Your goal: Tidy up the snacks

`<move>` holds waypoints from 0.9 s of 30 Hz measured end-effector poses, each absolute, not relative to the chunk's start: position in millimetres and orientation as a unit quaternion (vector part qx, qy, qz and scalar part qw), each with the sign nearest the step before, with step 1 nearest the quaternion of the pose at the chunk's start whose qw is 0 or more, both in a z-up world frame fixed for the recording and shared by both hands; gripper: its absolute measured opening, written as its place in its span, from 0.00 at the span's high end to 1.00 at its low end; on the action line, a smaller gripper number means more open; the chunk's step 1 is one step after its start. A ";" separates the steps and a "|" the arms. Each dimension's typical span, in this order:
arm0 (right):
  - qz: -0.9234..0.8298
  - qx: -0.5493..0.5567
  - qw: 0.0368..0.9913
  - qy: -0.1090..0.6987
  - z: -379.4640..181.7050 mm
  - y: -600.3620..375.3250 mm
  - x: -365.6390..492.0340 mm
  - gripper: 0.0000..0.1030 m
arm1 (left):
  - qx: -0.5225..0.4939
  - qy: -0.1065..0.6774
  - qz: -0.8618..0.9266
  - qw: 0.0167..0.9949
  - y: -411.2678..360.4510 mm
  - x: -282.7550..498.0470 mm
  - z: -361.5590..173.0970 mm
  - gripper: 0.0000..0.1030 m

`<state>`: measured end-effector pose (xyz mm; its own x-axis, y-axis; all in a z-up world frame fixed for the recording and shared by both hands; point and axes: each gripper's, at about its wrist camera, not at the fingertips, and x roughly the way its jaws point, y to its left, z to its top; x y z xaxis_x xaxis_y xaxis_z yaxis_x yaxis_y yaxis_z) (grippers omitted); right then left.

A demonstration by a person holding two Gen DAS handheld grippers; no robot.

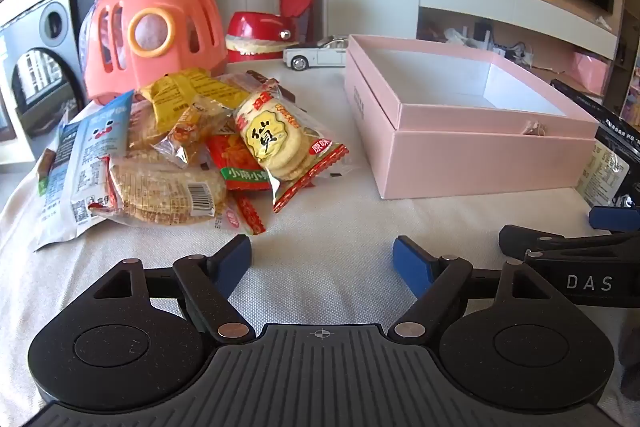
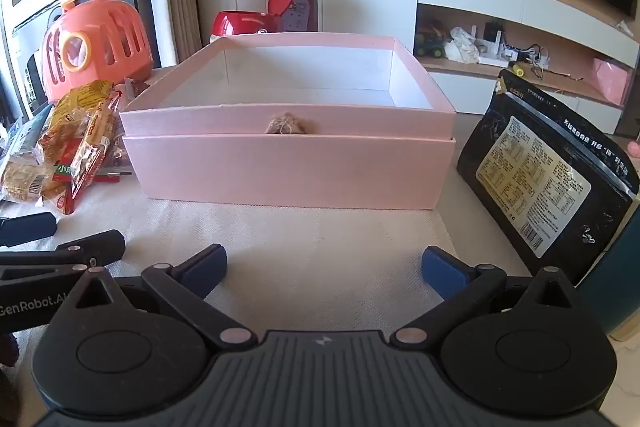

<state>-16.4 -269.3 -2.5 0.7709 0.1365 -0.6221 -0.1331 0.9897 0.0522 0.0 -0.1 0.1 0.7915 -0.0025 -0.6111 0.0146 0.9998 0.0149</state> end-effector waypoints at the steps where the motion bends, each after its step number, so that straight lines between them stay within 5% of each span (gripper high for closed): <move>1: 0.067 -0.007 0.942 0.329 -2.2 -268.1 -16.7 0.00 | 0.006 0.322 -0.006 0.947 0.3 -0.1 0.2 0.18; 27: 0.069 -0.003 0.941 0.331 -2.6 -268.9 -16.4 0.00 | 0.008 0.323 -0.005 0.947 -0.6 0.6 0.5 0.18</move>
